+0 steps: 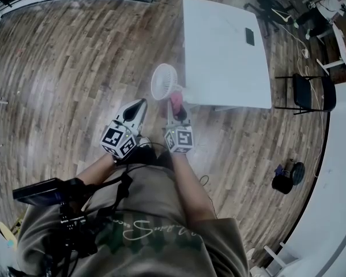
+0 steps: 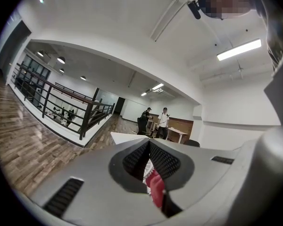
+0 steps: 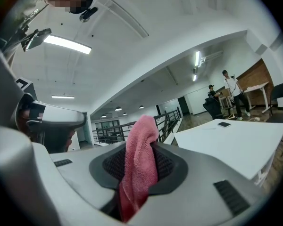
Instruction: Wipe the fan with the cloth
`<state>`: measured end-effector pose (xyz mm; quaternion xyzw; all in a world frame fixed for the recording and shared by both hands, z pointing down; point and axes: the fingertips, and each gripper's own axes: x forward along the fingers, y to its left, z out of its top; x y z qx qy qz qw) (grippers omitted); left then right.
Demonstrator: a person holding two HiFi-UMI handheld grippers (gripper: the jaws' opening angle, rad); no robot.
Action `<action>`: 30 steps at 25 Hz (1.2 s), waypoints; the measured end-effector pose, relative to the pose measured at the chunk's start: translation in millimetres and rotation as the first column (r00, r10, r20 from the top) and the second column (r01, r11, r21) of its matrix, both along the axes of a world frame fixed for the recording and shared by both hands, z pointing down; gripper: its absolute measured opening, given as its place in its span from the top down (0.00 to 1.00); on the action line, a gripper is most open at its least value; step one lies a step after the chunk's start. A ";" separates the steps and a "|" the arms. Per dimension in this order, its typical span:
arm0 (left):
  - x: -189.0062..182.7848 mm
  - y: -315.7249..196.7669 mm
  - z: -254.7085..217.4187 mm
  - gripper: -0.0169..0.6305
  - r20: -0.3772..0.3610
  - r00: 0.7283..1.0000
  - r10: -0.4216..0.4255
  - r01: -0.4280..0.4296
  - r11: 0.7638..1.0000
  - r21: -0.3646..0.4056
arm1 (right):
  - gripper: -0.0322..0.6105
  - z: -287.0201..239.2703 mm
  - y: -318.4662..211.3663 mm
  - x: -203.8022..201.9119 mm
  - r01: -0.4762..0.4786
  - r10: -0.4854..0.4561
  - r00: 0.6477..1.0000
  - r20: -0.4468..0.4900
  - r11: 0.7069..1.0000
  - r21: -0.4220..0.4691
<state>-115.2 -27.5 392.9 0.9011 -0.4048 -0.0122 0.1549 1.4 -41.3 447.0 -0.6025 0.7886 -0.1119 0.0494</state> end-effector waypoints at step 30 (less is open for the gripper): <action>-16.8 3.0 17.7 0.95 0.040 0.999 -0.021 0.022 1.000 -0.023 | 0.77 72.0 19.1 -18.3 0.049 -0.050 0.999 -0.002 0.991 -0.124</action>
